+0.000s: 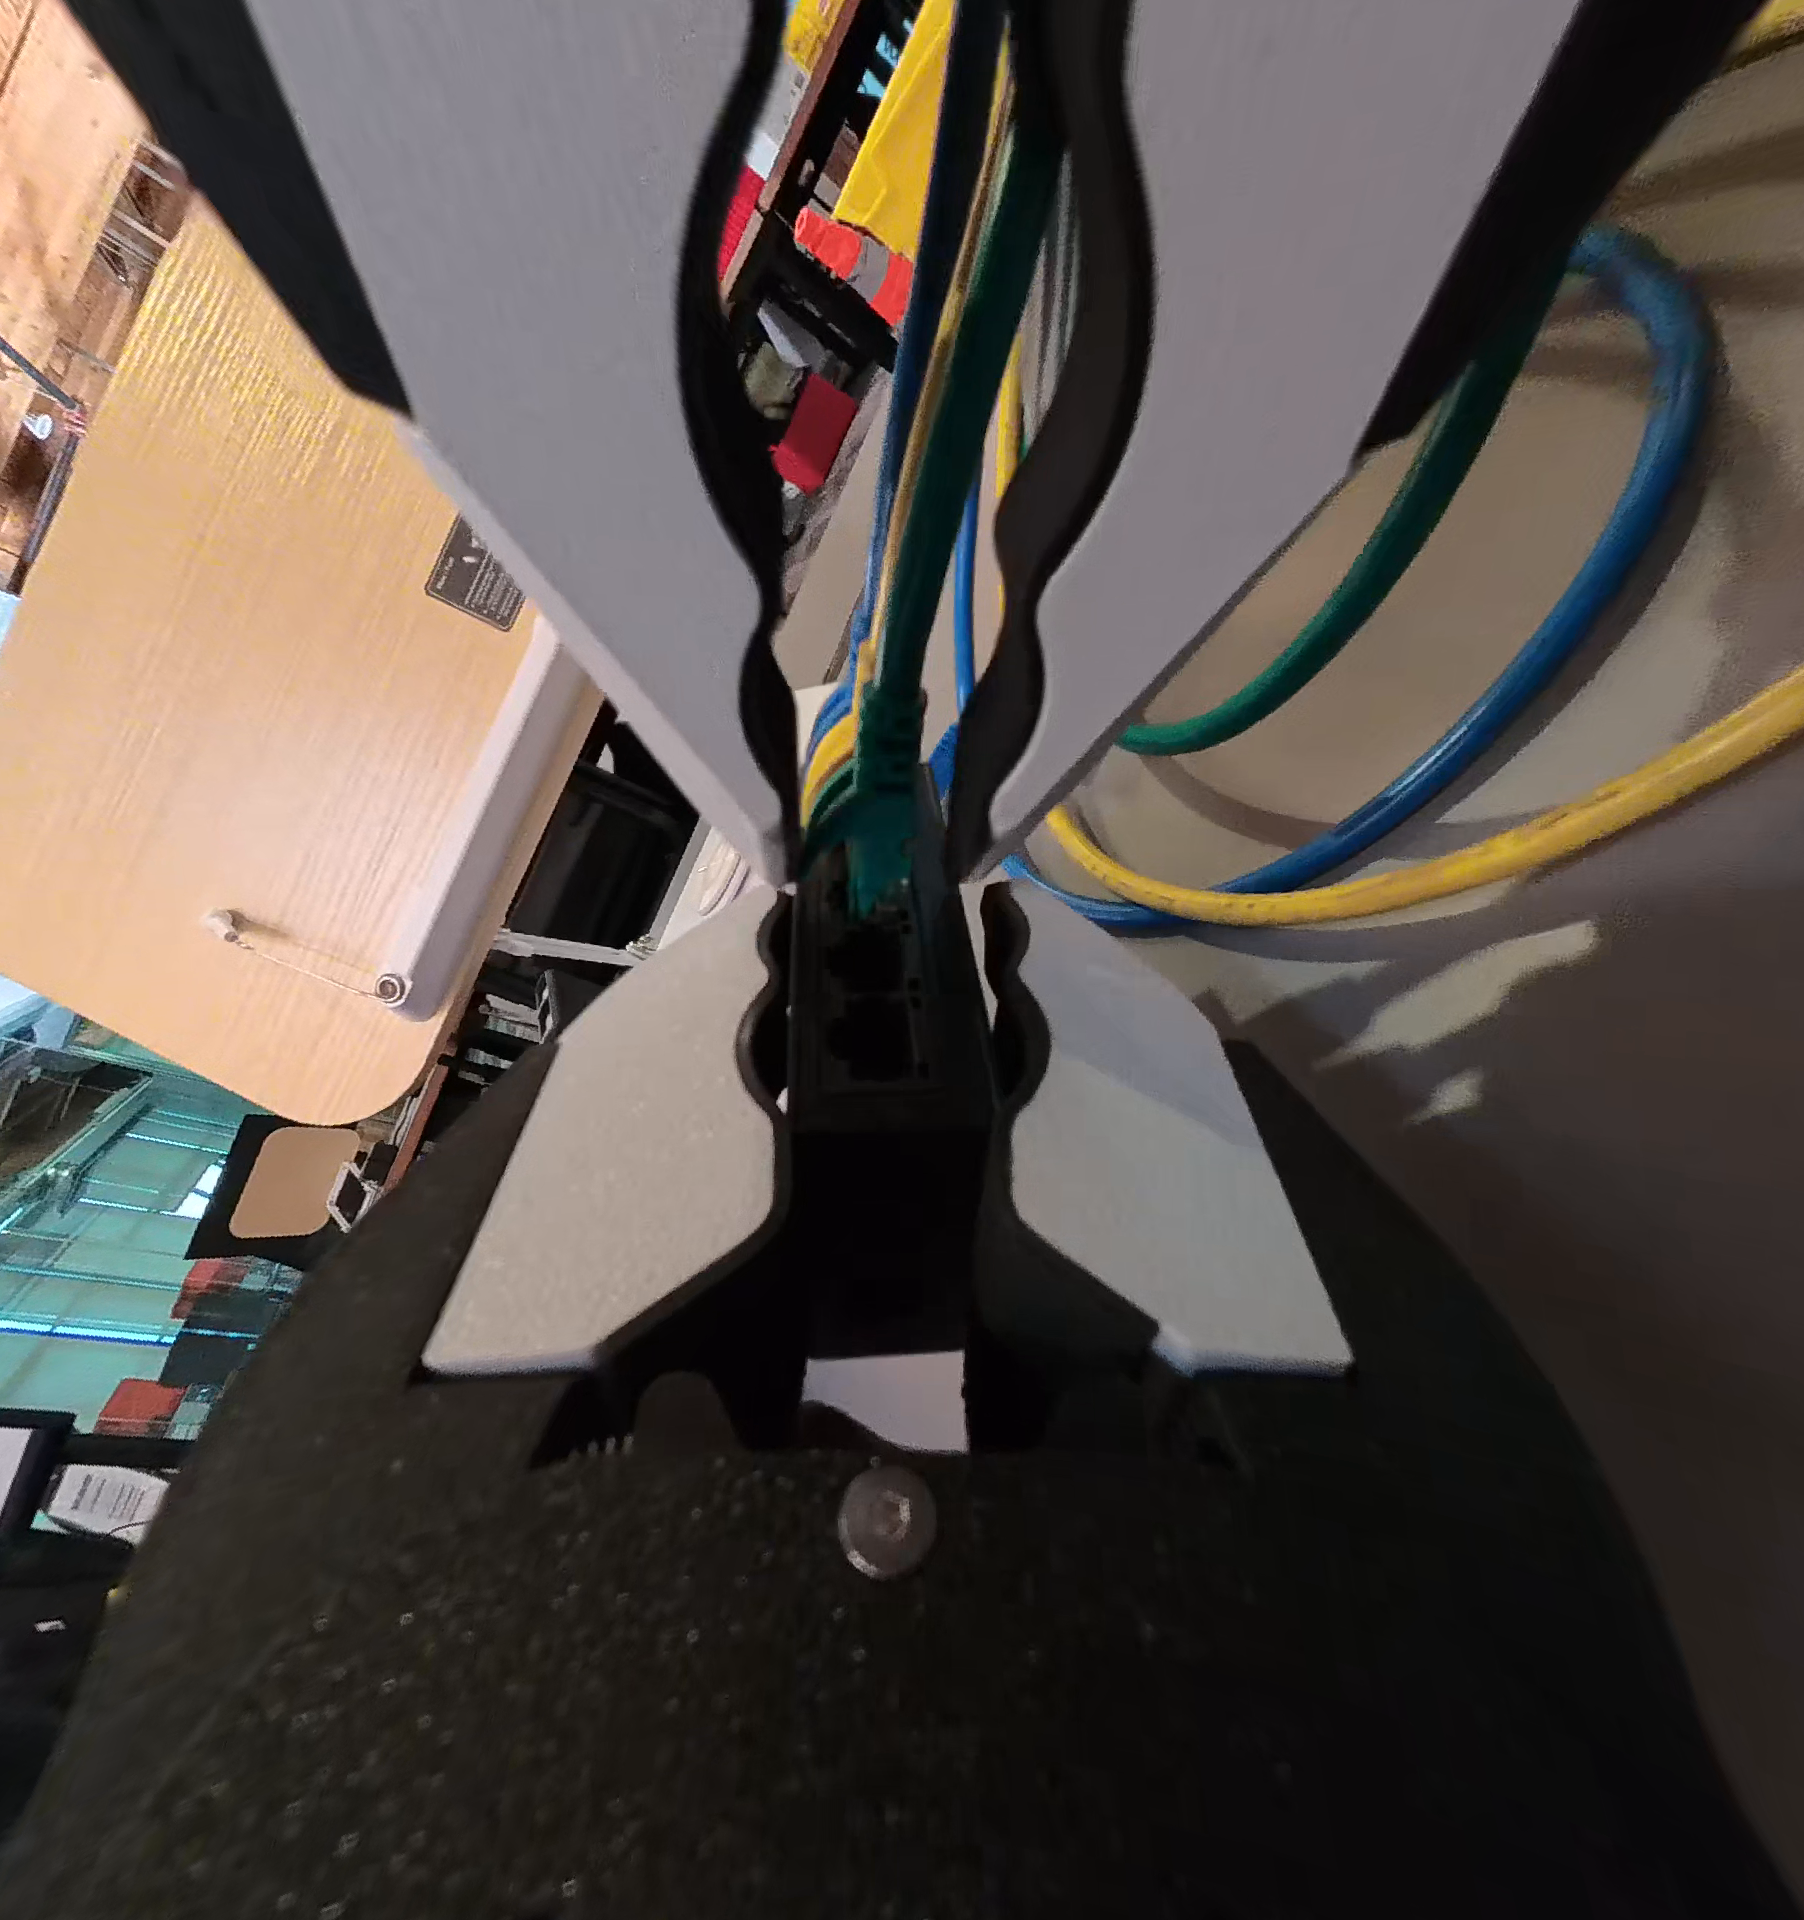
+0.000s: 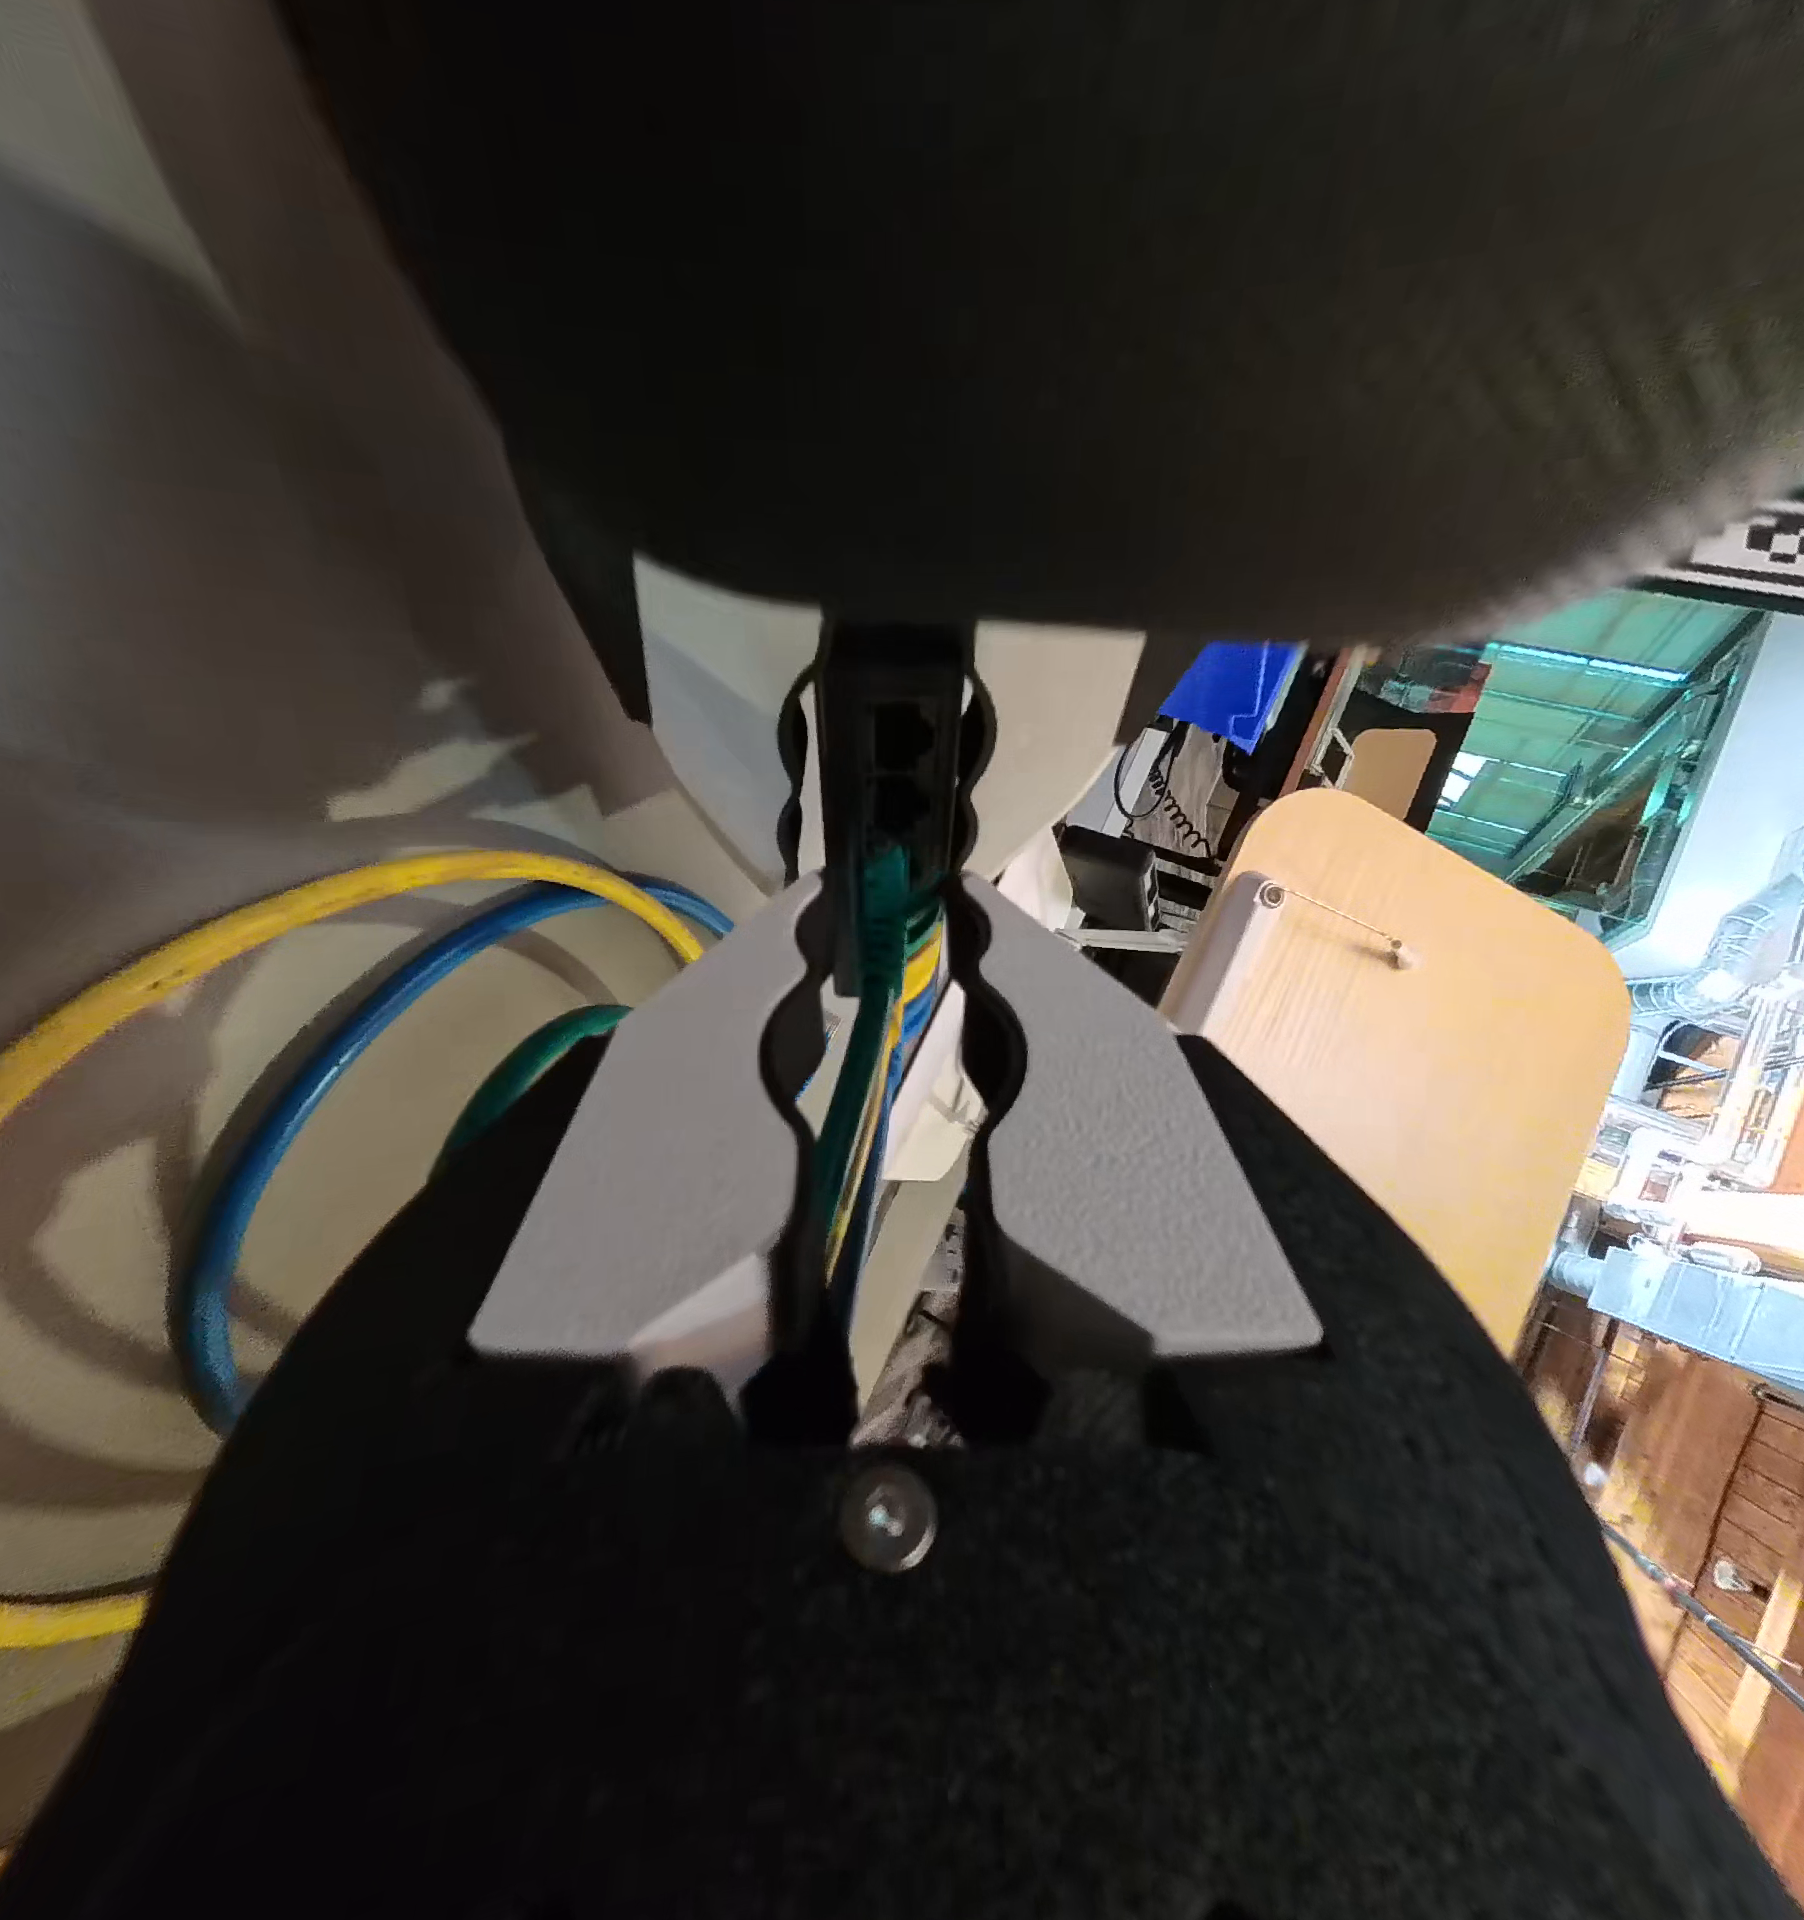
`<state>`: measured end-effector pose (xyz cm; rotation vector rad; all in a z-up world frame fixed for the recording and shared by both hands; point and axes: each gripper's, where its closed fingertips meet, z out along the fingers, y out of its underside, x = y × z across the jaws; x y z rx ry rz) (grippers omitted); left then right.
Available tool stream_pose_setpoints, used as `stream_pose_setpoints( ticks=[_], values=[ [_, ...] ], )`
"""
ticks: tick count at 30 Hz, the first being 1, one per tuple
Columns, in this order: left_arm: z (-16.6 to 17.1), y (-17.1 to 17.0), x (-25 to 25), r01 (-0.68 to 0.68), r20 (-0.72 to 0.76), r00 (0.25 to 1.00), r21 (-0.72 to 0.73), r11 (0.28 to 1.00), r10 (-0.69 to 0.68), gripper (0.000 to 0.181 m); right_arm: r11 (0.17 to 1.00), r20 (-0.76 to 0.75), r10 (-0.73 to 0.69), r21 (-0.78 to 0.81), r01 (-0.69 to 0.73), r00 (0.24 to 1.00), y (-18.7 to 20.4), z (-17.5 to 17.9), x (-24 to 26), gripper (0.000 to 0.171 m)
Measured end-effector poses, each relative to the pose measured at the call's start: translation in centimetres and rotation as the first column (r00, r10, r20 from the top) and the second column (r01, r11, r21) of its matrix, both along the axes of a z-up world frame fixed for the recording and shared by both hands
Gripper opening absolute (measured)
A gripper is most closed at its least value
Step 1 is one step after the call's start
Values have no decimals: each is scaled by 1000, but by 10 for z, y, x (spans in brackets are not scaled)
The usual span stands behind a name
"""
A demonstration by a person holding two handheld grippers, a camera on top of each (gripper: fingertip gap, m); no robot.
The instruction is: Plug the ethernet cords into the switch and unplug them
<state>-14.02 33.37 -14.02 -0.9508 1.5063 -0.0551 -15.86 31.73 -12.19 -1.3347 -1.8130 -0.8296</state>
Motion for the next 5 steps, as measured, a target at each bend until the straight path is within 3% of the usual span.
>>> stream_pose_setpoints(
  ticks=[5],
  values=[
    [1, -3, -1, 3, 2, 1000, 15, 1000, -3, 33, 1000, -1, 5, -4, -5, 1000, 3, -2, -1, 15]
  ],
)
